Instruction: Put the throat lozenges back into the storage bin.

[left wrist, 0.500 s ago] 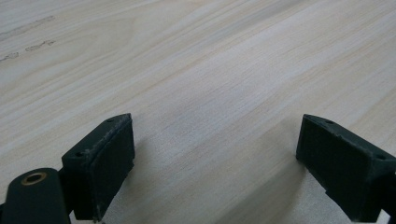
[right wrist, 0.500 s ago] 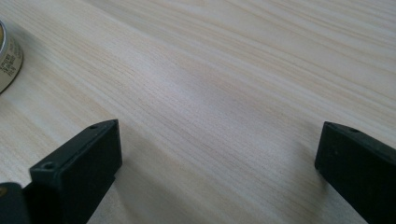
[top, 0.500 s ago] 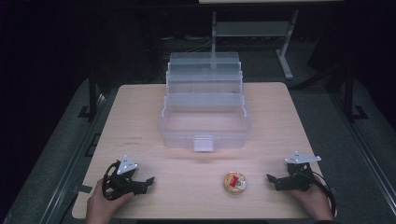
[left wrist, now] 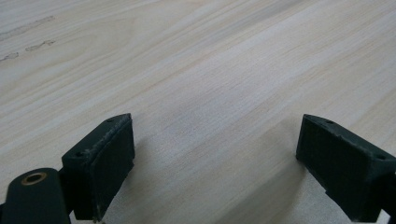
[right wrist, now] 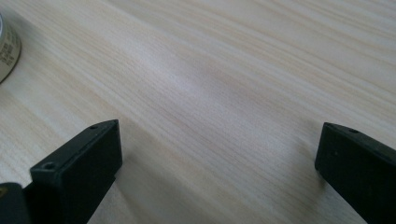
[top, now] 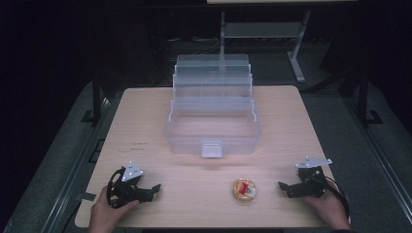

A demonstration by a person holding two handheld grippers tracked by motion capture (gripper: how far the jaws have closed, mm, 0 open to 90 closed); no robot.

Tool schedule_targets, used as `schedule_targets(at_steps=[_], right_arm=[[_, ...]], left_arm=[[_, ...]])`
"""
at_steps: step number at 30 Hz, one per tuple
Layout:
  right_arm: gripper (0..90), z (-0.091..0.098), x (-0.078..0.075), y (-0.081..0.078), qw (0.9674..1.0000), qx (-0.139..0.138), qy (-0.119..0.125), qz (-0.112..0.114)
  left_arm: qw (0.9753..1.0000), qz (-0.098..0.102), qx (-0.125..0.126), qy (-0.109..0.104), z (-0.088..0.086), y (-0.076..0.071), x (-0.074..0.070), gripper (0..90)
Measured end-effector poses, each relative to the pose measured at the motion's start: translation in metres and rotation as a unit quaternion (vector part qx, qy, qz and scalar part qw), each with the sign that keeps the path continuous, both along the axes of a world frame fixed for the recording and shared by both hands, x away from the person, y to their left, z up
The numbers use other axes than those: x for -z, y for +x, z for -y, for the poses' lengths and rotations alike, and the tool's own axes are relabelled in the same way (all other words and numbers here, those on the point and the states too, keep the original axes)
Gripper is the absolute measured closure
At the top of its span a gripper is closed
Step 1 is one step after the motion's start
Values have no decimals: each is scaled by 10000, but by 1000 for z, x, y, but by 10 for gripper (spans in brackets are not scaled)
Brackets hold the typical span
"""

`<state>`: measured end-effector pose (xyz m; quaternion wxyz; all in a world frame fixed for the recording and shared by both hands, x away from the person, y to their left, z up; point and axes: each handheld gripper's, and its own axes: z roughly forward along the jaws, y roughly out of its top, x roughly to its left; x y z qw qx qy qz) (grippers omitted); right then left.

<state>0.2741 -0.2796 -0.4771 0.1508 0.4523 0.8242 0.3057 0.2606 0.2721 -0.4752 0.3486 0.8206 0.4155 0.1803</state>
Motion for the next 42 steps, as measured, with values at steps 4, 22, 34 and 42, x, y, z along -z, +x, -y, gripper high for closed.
schedule_targets(at_steps=[4, 22, 34, 42], right_arm=[[1, 0, -3, 0, 9999, 19, -109, -106], [2, -6, -25, 3, 9988, -350, -209, -288], [2, -13, -39, 2, 9976, -534, -272, -361], [2, -20, -44, 2, 9965, -681, -251, -403]], left_arm=[[10000, -3, 6, 8, 0, 0, 0, 106], [10000, -5, 1, 6, 0, 0, 0, 106], [10000, -3, 4, 11, 0, 0, 0, 106], [10000, -6, 11, 16, 0, 0, 0, 106]])
